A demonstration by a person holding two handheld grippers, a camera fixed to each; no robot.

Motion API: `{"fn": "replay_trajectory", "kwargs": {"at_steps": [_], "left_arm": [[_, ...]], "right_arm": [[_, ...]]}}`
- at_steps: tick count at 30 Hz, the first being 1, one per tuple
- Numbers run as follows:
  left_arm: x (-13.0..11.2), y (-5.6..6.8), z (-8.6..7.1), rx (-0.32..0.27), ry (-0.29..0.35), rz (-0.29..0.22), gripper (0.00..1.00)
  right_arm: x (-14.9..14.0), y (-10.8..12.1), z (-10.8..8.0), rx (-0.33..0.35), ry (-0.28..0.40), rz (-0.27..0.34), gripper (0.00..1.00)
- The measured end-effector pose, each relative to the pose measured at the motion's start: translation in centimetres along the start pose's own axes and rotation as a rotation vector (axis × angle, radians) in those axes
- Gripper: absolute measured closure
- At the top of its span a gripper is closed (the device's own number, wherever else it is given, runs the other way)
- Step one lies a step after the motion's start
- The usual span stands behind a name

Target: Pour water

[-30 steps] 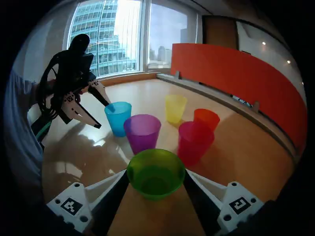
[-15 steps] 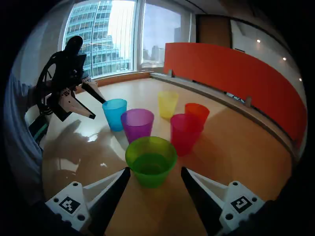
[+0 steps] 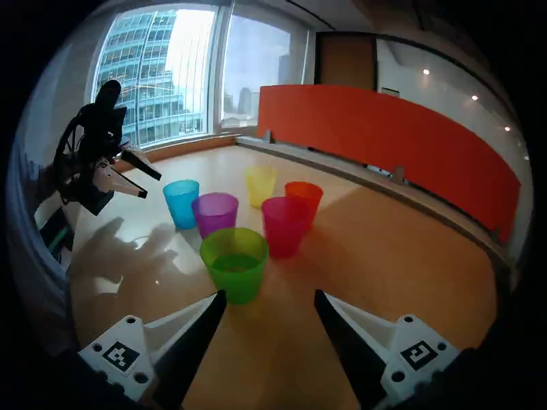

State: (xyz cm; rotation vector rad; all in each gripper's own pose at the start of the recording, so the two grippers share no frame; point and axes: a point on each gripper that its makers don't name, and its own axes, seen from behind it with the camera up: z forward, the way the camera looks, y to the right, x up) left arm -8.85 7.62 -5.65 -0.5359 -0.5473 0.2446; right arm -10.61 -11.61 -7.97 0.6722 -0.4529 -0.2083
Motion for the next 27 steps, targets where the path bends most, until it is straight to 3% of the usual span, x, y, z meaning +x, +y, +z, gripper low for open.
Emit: {"fn": "replay_trajectory", "kwargs": {"at_steps": [8, 20, 27], "left_arm": [[1.3, -2.4, -1.3, 0.086, 0.066, -0.026, 0.04], [4.6, -7.7, -4.3, 0.297, 0.250, -0.095, 0.04], [6.9, -8.9, -5.6, 0.377, 0.356, -0.111, 0.04]], "right_arm": [[2.1, 1.9, -1.3, -0.091, 0.081, 0.039, 0.00], [5.1, 6.3, -3.9, -0.302, 0.235, 0.124, 0.00], [7.2, 9.0, -5.9, -0.428, 0.335, 0.150, 0.00]]}}
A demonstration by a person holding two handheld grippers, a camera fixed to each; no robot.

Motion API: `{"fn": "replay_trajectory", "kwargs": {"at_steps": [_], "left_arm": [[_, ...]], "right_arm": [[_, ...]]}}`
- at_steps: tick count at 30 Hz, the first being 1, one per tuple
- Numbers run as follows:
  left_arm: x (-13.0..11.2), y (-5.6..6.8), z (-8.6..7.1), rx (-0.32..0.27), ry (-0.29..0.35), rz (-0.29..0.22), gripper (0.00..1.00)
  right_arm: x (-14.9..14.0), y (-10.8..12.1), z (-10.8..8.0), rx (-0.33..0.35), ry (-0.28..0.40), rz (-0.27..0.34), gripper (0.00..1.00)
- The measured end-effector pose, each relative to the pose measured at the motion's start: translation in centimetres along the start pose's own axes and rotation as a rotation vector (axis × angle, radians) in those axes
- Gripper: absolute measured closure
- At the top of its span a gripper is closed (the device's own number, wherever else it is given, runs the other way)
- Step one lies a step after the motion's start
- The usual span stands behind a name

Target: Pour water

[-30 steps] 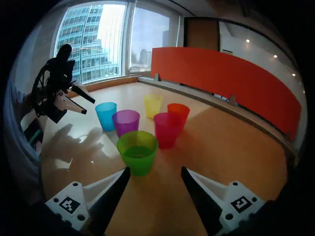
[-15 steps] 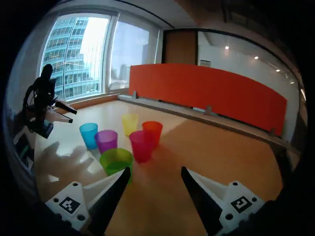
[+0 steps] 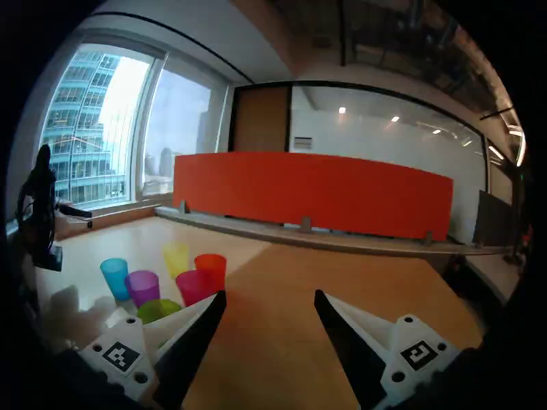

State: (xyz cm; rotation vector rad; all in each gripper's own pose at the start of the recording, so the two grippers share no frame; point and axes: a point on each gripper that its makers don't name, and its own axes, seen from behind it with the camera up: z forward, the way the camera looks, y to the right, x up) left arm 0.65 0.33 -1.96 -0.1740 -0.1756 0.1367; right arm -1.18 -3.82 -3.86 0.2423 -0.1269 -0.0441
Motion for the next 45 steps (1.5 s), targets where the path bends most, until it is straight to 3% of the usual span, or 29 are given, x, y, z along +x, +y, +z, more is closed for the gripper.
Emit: {"fn": "replay_trajectory", "kwargs": {"at_steps": [11, 20, 28, 45], "left_arm": [[4.4, 0.3, -0.6, 0.084, 0.159, 0.013, 0.04], [6.6, 0.6, -1.1, 0.118, 0.227, -0.047, 0.04], [6.5, 0.1, -1.4, 0.154, 0.255, -0.067, 0.04], [4.1, 1.3, -0.5, 0.153, 0.249, -0.087, 0.04]], "right_arm": [[4.5, 3.4, -0.2, -0.128, 0.160, 0.114, 0.00], [8.2, 5.1, -1.0, -0.218, 0.273, 0.134, 0.01], [7.3, 5.4, -0.9, -0.257, 0.267, 0.118, 0.01], [4.6, 3.5, -0.5, -0.260, 0.237, 0.091, 0.01]]}}
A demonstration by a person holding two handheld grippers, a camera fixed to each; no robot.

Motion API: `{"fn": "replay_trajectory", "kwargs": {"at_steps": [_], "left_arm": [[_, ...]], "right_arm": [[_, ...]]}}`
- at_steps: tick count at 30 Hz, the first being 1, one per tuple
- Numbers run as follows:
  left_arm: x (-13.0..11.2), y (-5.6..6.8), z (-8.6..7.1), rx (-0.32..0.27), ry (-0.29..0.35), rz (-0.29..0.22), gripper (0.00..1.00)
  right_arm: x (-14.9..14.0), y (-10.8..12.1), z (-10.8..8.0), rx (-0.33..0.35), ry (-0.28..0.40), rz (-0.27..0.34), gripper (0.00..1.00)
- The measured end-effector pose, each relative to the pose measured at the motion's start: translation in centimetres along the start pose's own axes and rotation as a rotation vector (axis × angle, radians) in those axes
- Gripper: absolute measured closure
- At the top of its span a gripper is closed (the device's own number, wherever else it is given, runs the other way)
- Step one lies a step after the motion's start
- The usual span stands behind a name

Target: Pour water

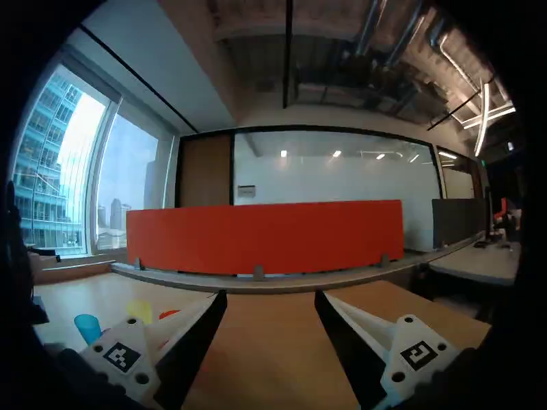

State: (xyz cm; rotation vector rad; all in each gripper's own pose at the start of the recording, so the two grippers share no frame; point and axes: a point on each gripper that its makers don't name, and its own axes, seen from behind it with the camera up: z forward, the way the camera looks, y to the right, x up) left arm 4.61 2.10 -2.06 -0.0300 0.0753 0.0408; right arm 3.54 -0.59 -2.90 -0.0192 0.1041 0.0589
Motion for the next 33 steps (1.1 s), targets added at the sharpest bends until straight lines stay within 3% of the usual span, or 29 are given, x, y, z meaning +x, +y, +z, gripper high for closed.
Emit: {"fn": "replay_trajectory", "kwargs": {"at_steps": [11, 21, 33], "left_arm": [[-1.0, -0.2, 0.4, 0.030, 0.011, -0.007, 0.04], [-2.6, 0.0, 1.0, 0.031, 0.012, -0.036, 0.04], [-4.8, -0.9, 1.2, 0.046, -0.008, -0.037, 0.04]], "right_arm": [[-1.0, 0.4, -0.6, -0.011, -0.021, 0.000, 0.01], [-1.0, 0.8, -0.9, -0.022, -0.025, 0.046, 0.01], [-1.1, 0.9, -1.0, -0.028, -0.029, 0.042, 0.01]]}}
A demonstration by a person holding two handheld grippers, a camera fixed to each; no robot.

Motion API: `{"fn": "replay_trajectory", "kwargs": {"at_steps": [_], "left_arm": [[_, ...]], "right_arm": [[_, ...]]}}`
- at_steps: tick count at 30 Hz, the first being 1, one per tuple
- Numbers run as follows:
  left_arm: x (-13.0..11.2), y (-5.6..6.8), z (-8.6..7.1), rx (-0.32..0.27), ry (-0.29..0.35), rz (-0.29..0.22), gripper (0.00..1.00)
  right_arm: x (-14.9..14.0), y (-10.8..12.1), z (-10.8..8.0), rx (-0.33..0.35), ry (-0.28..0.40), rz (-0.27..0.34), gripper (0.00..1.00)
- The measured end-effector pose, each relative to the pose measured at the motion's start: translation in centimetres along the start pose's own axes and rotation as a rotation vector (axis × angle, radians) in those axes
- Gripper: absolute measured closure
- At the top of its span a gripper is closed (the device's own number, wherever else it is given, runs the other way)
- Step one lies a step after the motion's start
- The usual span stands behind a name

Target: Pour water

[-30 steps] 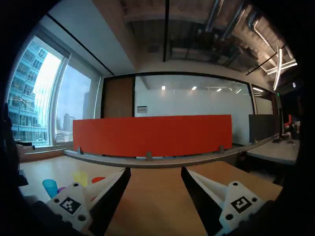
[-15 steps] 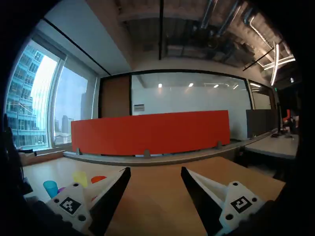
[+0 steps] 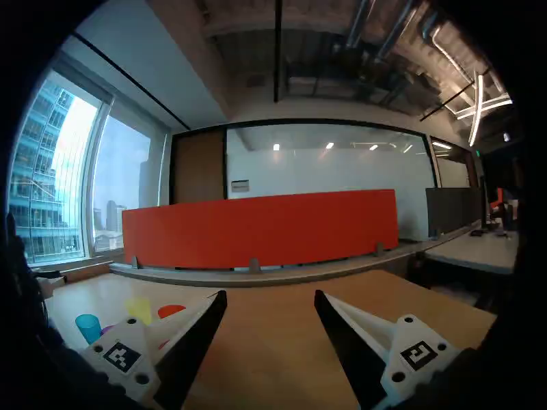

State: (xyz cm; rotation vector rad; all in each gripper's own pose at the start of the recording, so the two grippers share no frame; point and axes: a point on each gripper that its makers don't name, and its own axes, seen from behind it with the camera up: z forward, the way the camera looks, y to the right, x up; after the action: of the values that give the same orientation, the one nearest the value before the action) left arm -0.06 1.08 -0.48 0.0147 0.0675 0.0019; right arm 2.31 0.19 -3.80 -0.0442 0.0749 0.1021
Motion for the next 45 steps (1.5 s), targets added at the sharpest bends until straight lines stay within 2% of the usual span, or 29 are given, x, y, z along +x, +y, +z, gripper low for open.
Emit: {"fn": "replay_trajectory", "kwargs": {"at_steps": [9, 18, 26, 45], "left_arm": [[-1.1, -0.8, 0.2, 0.016, -0.008, 0.021, 0.04], [-1.8, -0.5, 0.5, 0.012, -0.016, 0.004, 0.04], [-2.4, -0.6, 0.5, 0.016, -0.029, 0.021, 0.04], [-2.4, -0.6, 0.6, 0.011, -0.033, 0.024, 0.04]], "right_arm": [[0.5, 0.2, -0.3, -0.003, 0.003, 0.003, 0.01], [0.8, -0.1, -0.2, 0.001, 0.008, -0.005, 0.01], [0.9, -0.1, -0.2, 0.001, 0.008, -0.006, 0.01], [1.2, 0.0, -0.3, 0.001, 0.019, -0.009, 0.01]]}}
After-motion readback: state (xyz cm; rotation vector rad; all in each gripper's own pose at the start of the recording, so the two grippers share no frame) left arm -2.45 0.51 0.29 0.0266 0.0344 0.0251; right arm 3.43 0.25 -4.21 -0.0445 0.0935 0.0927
